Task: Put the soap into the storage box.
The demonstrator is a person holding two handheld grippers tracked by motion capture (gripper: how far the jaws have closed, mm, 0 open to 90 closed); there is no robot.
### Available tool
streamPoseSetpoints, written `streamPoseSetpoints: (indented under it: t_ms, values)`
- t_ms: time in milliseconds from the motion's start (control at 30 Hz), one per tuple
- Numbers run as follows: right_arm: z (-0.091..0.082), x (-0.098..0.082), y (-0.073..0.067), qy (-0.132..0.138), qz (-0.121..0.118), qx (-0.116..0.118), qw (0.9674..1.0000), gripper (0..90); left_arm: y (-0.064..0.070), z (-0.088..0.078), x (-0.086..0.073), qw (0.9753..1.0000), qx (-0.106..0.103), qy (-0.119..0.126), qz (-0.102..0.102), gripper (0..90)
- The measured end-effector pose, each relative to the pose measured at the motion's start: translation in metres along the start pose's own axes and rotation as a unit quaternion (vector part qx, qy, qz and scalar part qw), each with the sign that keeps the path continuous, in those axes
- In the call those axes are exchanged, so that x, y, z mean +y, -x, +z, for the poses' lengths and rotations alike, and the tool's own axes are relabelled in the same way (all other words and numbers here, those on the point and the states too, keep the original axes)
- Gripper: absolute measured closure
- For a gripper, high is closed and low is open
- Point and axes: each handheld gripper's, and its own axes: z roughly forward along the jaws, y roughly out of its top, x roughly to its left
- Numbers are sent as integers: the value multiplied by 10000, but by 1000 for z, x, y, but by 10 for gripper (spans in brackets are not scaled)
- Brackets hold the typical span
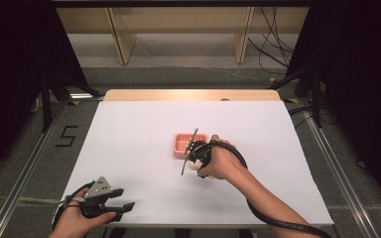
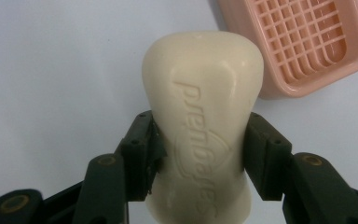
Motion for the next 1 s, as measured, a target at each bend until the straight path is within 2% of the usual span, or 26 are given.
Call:
streamPoseSetpoints:
  t_ms: [33, 133, 200, 233, 400, 433, 467, 500, 533, 567, 600, 667, 767, 867, 900, 933, 967, 1000]
  values:
    - [0, 0, 0, -21, -7, -6, 10000, 506, 0, 0, 0, 10000, -37, 40, 65, 362]
    - [0, 1, 1, 17, -32, -18, 10000, 506, 0, 0, 0, 10000, -33, 35, 43, 362]
    - [0, 1, 3, 32, -45, -12, 10000, 506, -4, 0, 1, 9996, 38, 12, 269, 362]
    - [0, 1, 4, 38, -60, -7, 10000, 506, -4, 0, 1, 9995, 91, 11, 299, 362]
    - [0, 2, 6, 1, -38, -14, 10000, 506, -4, 0, 1, 9996, 69, 4, 279, 362]
    - [-1, 3, 5, -23, 86, -34, 10000, 506, -4, 0, 1, 9996, 67, 5, 269, 362]
    - [0, 3, 8, 17, 9, -12, 10000, 506, -2, 0, 1, 9998, 28, 24, 181, 363]
    - [0, 3, 8, 32, 75, -59, 9999, 506, -3, 0, 1, 9997, 51, 13, 240, 363]
    - [0, 4, 10, 86, -67, -61, 9999, 506, 0, 0, 0, 10000, -27, 70, 60, 362]
    - [0, 4, 10, 58, -47, -71, 9999, 506, 0, 0, 0, 10000, -42, 61, 44, 363]
    - [0, 4, 12, 91, -99, -82, 9999, 506, 0, 0, 0, 10000, -42, 61, 44, 362]
    - [-1, 5, 11, 58, -31, -77, 9999, 506, 0, 0, 0, 10000, -40, 62, 53, 363]
    - [-1, 7, 15, 101, -180, -120, 9997, 506, 0, 0, 0, 10000, -38, 60, 53, 363]
    - [-2, 8, 14, 71, -36, -147, 9999, 506, -1, 0, 0, 10000, -41, 60, 49, 362]
    - [-2, 8, 16, 96, -135, -130, 9998, 506, -1, 0, 0, 10000, -39, 58, 53, 362]
    - [-2, 8, 16, 96, -135, -130, 9998, 506, -1, 0, 0, 10000, -39, 58, 53, 362]
    - [-2, 9, 17, 83, -160, -141, 9997, 506, -3, -1, 1, 9998, 16, 2, 192, 362]
    - [-2, 9, 17, 83, -160, -141, 9997, 506, -3, -1, 1, 9998, 16, 2, 192, 362]
